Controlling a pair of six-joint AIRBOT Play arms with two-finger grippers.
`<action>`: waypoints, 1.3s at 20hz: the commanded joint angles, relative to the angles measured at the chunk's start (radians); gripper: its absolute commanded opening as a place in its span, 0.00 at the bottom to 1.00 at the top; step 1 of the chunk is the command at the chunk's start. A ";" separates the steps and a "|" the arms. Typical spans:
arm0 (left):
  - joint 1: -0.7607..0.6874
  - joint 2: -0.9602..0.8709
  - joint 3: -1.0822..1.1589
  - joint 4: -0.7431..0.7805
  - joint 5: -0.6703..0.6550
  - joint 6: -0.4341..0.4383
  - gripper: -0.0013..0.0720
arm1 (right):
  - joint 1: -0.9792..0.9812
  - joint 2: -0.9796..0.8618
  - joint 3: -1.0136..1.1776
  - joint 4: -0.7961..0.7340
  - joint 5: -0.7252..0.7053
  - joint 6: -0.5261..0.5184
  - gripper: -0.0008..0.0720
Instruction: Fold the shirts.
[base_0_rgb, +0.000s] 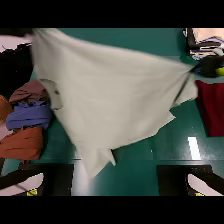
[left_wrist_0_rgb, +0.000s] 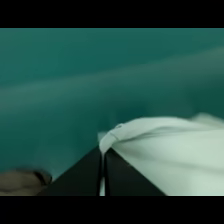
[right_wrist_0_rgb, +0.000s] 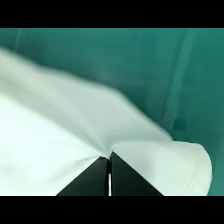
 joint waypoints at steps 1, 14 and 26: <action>0.001 -0.231 -0.058 0.005 0.055 -0.001 0.05 | 0.053 -0.176 -0.129 0.007 -0.203 0.016 0.03; 0.117 -0.218 -0.115 0.010 -0.220 -0.049 0.75 | -0.003 -0.360 0.093 0.016 -0.057 -0.053 0.50; 0.123 0.246 -1.089 -0.241 -0.059 -0.020 0.76 | -0.083 0.029 -0.384 0.097 -0.089 -0.054 0.50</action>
